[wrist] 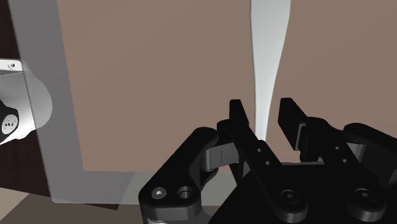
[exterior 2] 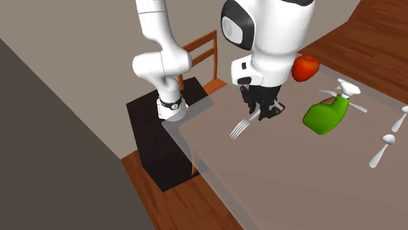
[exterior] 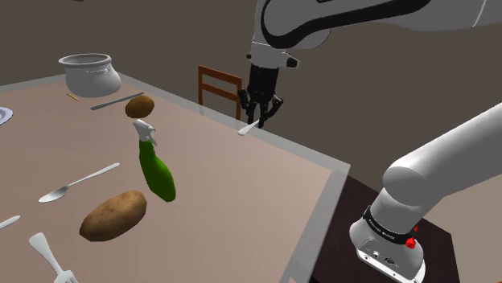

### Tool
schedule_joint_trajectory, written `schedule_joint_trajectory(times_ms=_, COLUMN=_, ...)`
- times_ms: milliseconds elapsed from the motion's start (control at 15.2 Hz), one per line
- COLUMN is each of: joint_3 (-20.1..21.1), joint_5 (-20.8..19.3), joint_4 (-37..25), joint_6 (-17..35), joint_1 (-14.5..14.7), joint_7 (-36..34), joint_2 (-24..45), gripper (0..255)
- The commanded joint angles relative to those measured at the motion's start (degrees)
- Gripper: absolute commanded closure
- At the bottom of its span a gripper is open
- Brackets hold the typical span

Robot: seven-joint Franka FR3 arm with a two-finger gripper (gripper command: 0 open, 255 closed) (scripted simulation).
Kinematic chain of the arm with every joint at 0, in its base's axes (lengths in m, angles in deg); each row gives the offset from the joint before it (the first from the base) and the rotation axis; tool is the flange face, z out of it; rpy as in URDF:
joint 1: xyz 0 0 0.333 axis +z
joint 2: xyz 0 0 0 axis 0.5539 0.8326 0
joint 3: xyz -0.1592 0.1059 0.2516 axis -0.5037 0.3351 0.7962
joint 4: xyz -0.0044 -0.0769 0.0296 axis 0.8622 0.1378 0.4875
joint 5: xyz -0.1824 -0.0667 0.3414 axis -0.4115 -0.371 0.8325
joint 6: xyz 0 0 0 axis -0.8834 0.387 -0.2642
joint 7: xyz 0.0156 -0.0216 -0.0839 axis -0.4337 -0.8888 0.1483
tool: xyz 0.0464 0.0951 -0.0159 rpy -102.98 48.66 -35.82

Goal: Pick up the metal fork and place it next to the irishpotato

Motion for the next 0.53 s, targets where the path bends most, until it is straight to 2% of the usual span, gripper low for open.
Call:
schedule_joint_trajectory(times_ms=0, joint_3=2.5, joint_5=-0.6, joint_4=-2.5, joint_6=1.3, joint_1=0.1, joint_7=-3.0, joint_2=3.2, gripper=255)
schedule_joint_trajectory(times_ms=264, joint_3=7.5, joint_5=-4.1, joint_4=-9.6, joint_6=2.8, joint_1=0.1, joint_7=-9.9, joint_2=11.2, gripper=255)
schedule_joint_trajectory(times_ms=462, joint_3=11.0, joint_5=-8.5, joint_4=-15.7, joint_6=3.5, joint_1=0.7, joint_7=-15.8, joint_2=18.2, gripper=255)
